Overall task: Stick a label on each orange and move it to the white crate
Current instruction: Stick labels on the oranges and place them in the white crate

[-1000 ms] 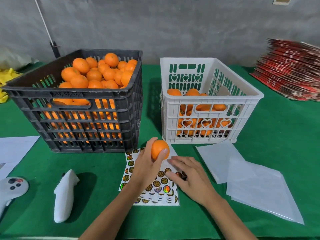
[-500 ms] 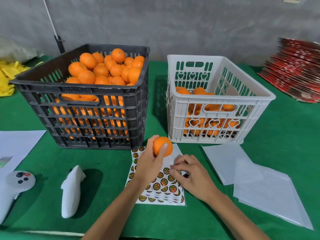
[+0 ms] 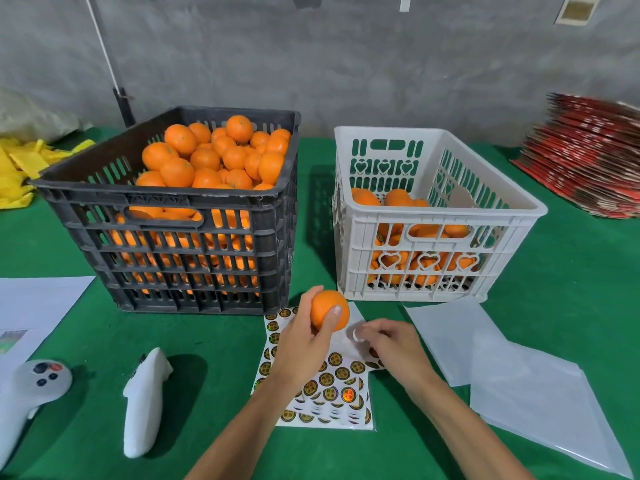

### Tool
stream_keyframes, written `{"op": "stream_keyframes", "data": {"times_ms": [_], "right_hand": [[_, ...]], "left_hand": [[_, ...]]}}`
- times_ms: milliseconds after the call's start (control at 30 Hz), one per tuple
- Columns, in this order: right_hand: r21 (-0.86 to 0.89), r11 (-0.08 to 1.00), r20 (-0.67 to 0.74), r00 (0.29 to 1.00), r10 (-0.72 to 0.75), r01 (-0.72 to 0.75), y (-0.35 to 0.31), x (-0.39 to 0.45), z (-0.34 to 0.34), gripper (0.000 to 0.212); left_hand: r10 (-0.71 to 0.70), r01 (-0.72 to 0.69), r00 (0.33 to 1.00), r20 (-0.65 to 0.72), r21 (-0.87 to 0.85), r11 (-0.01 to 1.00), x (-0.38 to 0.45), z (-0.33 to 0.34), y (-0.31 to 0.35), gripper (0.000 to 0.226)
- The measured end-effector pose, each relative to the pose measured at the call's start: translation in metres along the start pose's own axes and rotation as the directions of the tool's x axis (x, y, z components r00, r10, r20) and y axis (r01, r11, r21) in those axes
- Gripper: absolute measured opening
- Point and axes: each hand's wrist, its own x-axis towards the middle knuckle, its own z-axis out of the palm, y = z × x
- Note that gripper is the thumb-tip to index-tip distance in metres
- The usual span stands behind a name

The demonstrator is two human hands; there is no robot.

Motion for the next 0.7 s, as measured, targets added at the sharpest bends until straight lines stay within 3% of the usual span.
{"op": "stream_keyframes", "data": {"times_ms": [67, 133, 233, 367, 467, 533, 633, 700], "right_hand": [[-0.049, 0.992, -0.272, 0.953, -0.129, 0.121, -0.007, 0.005, 0.002, 0.012], [-0.203, 0.919, -0.392, 0.832, -0.393, 0.338, -0.017, 0.005, 0.011, 0.009], [-0.502, 0.712, -0.273, 0.691, -0.669, 0.491, -0.025, 0.002, 0.027, 0.014], [-0.551, 0.570, -0.061, 0.651, -0.756, 0.610, -0.039, -0.004, 0.017, 0.030], [-0.714, 0.376, 0.079, 0.601, -0.795, 0.591, -0.060, -0.008, 0.008, 0.053], [-0.782, 0.304, 0.062, 0.554, -0.830, 0.543, -0.079, -0.007, 0.007, 0.067], [-0.847, 0.324, -0.069, 0.517, -0.853, 0.422, -0.114, 0.003, 0.000, 0.087], [-0.828, 0.393, -0.172, 0.487, -0.856, 0.399, -0.135, 0.013, -0.012, 0.085]], "left_hand": [[-0.009, 0.009, 1.000, 0.003, -0.018, 1.000, -0.001, 0.000, -0.001, 0.061], [-0.005, 0.006, 1.000, 0.017, -0.060, 0.998, -0.001, 0.000, 0.003, 0.060], [0.031, -0.027, 0.999, 0.019, -0.188, 0.982, 0.000, -0.003, 0.015, 0.056], [0.078, -0.077, 0.997, -0.010, -0.302, 0.950, 0.009, -0.017, 0.041, 0.056], [0.107, -0.117, 0.993, -0.046, -0.333, 0.936, 0.020, -0.028, 0.075, 0.055], [0.138, -0.162, 0.985, -0.105, -0.286, 0.944, 0.028, -0.032, 0.104, 0.055], [0.209, -0.233, 0.964, -0.162, -0.149, 0.961, 0.044, -0.032, 0.147, 0.053], [0.263, -0.275, 0.954, -0.141, -0.078, 0.958, 0.057, -0.031, 0.172, 0.050]]}}
